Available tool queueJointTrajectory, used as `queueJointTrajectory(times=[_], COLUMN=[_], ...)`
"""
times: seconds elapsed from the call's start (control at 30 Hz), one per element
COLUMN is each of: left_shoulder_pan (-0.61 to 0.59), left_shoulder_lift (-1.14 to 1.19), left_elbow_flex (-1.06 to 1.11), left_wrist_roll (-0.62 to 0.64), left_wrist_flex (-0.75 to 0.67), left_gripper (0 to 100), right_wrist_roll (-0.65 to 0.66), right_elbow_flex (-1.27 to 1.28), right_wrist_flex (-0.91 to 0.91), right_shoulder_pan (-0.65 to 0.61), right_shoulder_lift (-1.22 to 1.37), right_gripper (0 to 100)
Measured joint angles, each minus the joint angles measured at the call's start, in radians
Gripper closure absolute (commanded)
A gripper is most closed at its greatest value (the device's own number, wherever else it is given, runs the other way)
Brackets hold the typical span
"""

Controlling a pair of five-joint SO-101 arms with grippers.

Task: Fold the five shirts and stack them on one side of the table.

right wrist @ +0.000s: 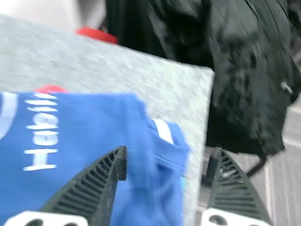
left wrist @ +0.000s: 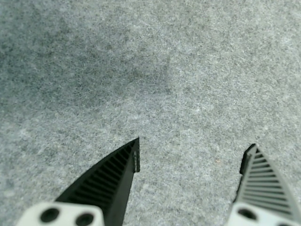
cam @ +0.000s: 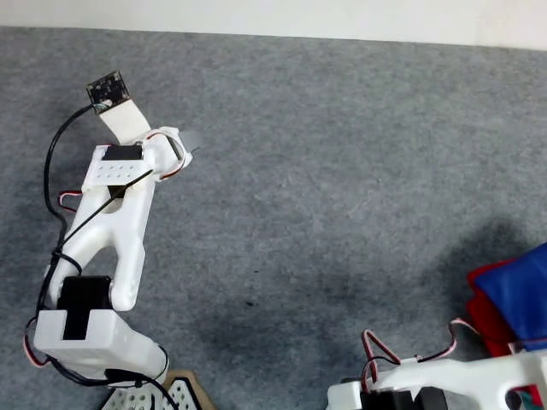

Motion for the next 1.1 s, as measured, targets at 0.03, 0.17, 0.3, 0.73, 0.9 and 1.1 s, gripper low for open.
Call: queueJointTrajectory(times=[0.03,0.17,0.3,0.73,0.9,1.1], left_shoulder_pan=[0.000,0.000,0.000,-0.123,-0.132,-0.130], left_shoulder_lift=[0.000,0.000,0.000,0.002,-0.006,-0.193], left_elbow_flex=[0.000,0.000,0.000,-0.344,-0.460,-0.514], left_wrist_roll=[0.000,0.000,0.000,0.002,0.000,0.000], left_wrist_flex=[0.000,0.000,0.000,0.413,0.585,0.760], left_gripper=[65,65,74,99,99,99], right_wrist_roll=[-0.003,-0.014,-0.098,-0.265,-0.276,-0.247], right_elbow_flex=[-0.038,-0.124,-0.141,-0.141,-0.203,-0.249], right_wrist_flex=[0.037,0.163,0.236,0.282,0.394,0.480], right_shoulder_pan=[-0.035,-0.222,-0.431,-1.097,-1.361,-1.539], right_shoulder_lift=[0.000,0.000,0.000,0.000,0.000,-0.014], right_gripper=[73.1,78.4,90.9,99.1,99.1,99.1])
